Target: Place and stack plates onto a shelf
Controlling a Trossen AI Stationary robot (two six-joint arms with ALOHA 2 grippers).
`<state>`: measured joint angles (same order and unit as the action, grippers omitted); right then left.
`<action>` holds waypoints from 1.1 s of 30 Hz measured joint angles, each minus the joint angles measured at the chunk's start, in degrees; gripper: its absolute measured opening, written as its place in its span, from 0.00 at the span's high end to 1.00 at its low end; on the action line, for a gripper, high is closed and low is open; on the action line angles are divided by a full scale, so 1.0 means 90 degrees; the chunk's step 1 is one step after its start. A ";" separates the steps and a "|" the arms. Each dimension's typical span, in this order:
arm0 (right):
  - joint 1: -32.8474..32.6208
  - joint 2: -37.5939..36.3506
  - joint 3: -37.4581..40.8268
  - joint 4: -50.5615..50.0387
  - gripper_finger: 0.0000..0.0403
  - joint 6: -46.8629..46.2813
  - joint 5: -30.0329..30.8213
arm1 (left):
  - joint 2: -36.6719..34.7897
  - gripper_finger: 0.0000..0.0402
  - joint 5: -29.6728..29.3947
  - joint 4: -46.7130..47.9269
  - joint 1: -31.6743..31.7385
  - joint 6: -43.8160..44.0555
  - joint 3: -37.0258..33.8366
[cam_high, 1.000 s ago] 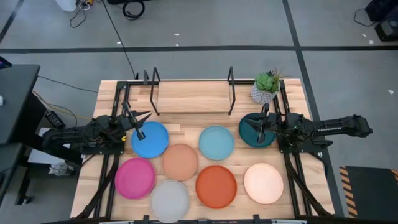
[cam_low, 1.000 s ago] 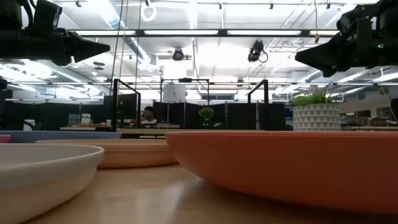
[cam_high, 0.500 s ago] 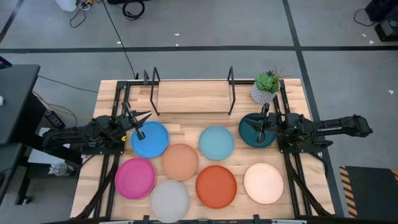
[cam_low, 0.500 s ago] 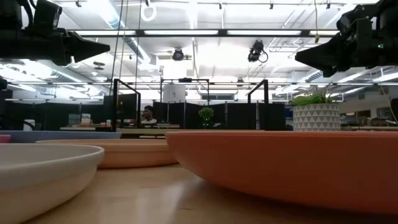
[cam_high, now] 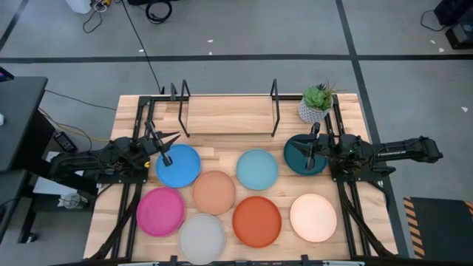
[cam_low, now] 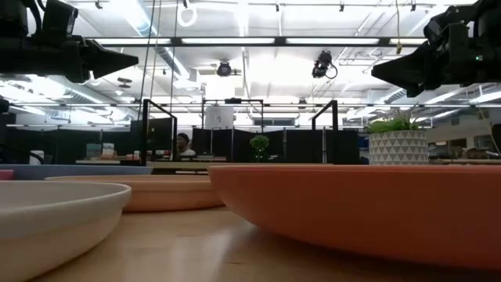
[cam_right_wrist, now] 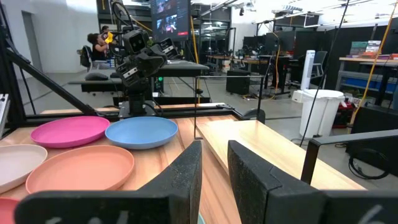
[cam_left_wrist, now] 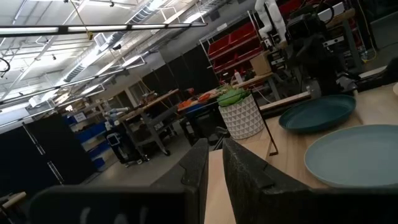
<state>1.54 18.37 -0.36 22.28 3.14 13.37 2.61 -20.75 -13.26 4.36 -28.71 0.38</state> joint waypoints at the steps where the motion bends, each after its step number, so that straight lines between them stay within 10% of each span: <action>1: 0.0000 -0.0002 0.0000 -0.0002 0.79 0.0000 0.0001 | -0.0002 0.86 -0.0002 0.0000 0.0001 0.0000 0.0001; 33: 0.0000 -0.0001 0.0000 -0.0002 0.79 0.0000 0.0000 | -0.0001 0.86 0.0000 -0.0046 0.0002 -0.0711 0.0002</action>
<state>1.54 18.36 -0.36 22.26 3.14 13.37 2.60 -20.75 -13.67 4.38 -35.11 0.40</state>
